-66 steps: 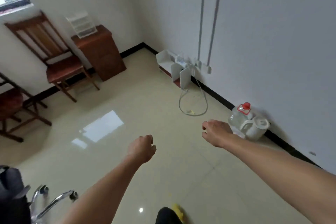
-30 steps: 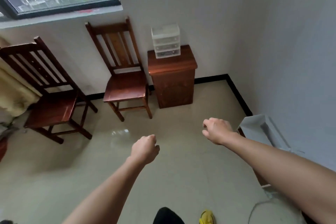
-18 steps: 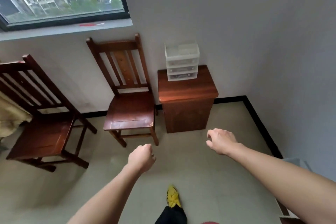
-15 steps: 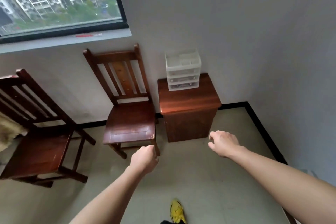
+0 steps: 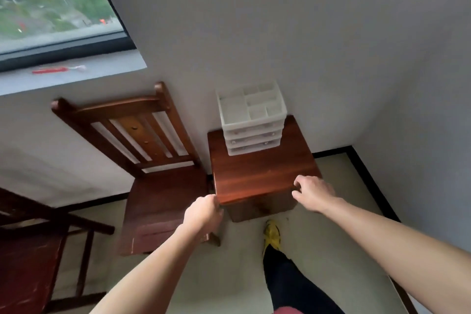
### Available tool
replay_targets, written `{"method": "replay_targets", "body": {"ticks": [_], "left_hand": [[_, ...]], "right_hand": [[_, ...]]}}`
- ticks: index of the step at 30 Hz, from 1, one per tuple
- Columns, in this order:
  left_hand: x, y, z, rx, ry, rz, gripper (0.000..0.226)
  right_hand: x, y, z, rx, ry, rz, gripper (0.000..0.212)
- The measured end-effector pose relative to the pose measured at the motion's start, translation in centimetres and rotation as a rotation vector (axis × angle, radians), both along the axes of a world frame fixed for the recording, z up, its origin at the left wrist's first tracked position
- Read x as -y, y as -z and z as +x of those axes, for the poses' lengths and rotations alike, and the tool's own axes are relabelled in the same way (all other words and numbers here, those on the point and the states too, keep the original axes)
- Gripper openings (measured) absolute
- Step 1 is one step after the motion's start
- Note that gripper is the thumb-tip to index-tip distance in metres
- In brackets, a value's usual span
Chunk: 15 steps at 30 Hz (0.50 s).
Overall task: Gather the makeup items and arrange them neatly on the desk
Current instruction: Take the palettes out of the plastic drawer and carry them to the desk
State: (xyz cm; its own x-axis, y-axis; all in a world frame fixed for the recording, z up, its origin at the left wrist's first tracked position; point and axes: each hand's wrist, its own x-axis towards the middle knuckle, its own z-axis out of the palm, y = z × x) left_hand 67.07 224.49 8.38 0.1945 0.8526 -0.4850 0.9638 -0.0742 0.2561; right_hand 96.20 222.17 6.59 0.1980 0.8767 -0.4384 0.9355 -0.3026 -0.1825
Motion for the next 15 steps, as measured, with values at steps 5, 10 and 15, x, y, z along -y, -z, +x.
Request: {"method": "replay_targets", "body": {"ticks": [5, 10, 15], "left_hand": [[-8.9, 2.3, 2.5, -0.022, -0.103, -0.071, 0.017], [-15.5, 5.1, 4.0, 0.014, -0.199, -0.148, 0.009], [-20.3, 9.2, 5.8, 0.135, -0.328, -0.241, 0.018]], "right_hand": [[-10.1, 3.3, 3.0, -0.058, 0.027, -0.064, 0.036], [-17.4, 5.4, 5.2, -0.109, 0.109, -0.115, 0.041], [-22.1, 8.6, 5.7, -0.244, 0.289, -0.107, 0.046]]}}
